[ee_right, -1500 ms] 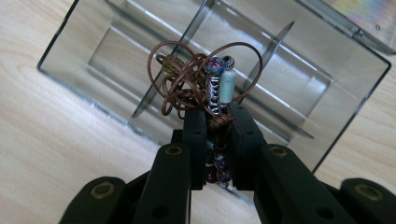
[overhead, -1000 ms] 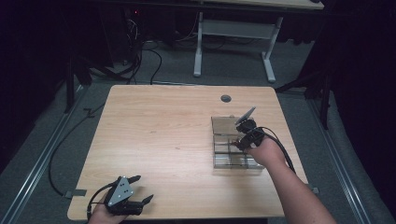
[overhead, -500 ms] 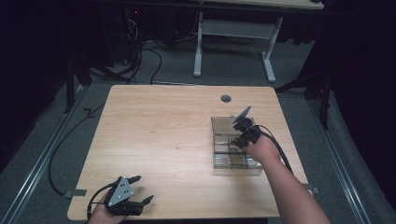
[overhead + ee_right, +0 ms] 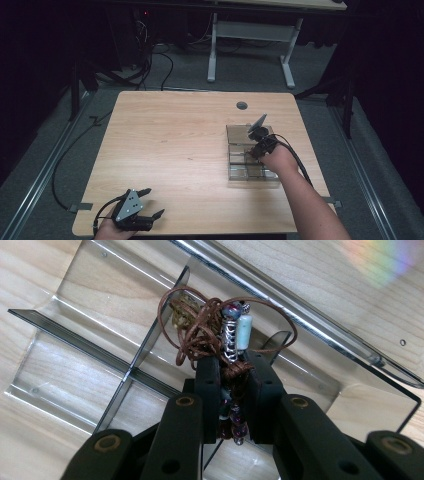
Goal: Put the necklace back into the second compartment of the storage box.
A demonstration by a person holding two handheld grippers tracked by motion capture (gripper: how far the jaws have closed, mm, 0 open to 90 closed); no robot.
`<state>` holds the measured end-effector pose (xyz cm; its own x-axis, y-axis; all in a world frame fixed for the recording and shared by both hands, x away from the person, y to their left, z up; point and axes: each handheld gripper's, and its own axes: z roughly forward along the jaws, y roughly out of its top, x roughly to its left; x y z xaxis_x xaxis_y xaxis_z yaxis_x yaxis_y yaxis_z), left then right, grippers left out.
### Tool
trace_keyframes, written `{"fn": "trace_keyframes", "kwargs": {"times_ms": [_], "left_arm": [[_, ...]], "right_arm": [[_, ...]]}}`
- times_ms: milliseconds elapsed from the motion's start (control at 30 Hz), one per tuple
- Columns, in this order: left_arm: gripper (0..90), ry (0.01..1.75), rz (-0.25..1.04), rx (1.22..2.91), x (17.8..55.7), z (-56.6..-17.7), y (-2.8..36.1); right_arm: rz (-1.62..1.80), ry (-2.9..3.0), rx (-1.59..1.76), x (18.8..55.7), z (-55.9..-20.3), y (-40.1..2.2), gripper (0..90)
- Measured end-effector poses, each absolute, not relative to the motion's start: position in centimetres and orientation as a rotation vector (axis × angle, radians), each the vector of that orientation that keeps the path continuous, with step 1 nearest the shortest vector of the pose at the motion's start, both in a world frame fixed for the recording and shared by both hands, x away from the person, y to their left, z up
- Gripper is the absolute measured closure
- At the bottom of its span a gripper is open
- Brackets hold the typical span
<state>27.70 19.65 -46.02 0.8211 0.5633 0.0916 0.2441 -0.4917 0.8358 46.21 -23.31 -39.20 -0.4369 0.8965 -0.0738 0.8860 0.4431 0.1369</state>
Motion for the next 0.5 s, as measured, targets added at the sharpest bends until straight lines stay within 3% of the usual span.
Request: {"fn": "trace_keyframes", "kwargs": {"times_ms": [500], "left_arm": [[19.5, 0.589, 0.445, 2.102, 27.71, -46.03, 19.57]], "right_arm": [[0.140, 2.578, 1.589, 45.83, -38.98, -23.18, 70.3]]}}
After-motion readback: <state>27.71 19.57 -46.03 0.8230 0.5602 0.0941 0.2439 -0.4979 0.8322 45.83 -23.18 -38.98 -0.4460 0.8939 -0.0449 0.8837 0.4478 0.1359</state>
